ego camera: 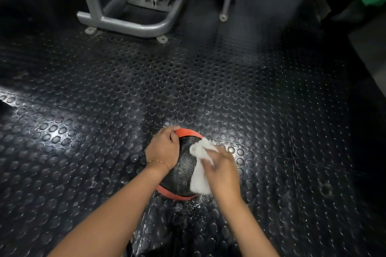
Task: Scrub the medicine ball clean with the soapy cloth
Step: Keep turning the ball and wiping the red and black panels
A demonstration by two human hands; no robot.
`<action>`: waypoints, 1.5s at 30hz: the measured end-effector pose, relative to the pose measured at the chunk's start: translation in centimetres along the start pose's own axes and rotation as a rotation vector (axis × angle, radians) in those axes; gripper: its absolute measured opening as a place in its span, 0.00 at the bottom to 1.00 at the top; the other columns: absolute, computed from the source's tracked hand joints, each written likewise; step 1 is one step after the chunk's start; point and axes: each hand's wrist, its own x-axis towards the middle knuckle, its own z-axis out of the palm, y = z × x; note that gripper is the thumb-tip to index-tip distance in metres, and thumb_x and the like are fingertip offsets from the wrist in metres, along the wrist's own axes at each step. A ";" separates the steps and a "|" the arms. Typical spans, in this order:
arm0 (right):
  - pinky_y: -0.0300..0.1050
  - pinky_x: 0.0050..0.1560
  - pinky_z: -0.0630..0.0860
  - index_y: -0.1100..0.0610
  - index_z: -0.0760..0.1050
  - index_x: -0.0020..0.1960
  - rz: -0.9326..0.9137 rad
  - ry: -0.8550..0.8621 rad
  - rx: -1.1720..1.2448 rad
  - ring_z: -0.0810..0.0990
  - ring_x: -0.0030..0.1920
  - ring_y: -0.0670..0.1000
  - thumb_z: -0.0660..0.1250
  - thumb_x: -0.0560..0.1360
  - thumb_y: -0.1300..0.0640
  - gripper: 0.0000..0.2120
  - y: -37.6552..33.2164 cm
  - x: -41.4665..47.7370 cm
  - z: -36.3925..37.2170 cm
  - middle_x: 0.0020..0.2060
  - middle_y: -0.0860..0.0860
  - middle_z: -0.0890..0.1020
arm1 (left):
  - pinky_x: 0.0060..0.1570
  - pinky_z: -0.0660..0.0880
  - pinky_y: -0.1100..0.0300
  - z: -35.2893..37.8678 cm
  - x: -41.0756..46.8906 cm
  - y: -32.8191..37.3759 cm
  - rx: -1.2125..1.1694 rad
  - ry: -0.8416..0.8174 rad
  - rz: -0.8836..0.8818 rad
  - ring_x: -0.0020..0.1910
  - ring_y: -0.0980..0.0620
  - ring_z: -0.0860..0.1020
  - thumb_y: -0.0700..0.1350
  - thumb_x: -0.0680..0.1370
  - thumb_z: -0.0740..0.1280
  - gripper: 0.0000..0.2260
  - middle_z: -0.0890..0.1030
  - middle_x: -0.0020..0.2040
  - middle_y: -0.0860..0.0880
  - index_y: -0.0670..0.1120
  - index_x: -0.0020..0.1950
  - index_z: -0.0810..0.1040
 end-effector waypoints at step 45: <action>0.49 0.60 0.68 0.54 0.79 0.55 -0.192 -0.160 -0.095 0.71 0.57 0.50 0.65 0.74 0.59 0.11 -1.2 5.7 -1.3 0.57 0.47 0.77 | 0.59 0.68 0.60 -0.4 1.4 0.8 0.180 -0.214 0.229 0.65 0.55 0.70 0.45 0.82 0.51 0.16 0.72 0.66 0.57 0.54 0.64 0.73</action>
